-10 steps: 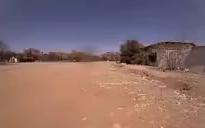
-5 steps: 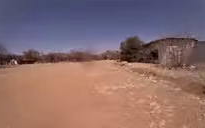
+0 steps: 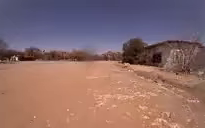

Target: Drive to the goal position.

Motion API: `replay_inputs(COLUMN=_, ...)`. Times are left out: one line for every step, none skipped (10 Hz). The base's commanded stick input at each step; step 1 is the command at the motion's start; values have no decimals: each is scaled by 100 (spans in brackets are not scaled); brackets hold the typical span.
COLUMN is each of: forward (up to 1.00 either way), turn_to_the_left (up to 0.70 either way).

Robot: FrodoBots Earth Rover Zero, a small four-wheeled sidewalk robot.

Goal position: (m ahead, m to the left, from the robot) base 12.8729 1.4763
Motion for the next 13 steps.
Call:
replay_inputs(forward=100, turn_to_the_left=0)
replay_inputs(forward=100, turn_to_the_left=0)
replay_inputs(forward=100, turn_to_the_left=0)
replay_inputs(forward=100, turn_to_the_left=0)
replay_inputs(forward=100, turn_to_the_left=0)
replay_inputs(forward=100, turn_to_the_left=0)
replay_inputs(forward=100, turn_to_the_left=0)
replay_inputs(forward=100, turn_to_the_left=0)
replay_inputs(forward=100, turn_to_the_left=27)
replay_inputs(forward=100, turn_to_the_left=27)
replay_inputs(forward=100, turn_to_the_left=0)
replay_inputs(forward=100, turn_to_the_left=0)
replay_inputs(forward=100, turn_to_the_left=0)
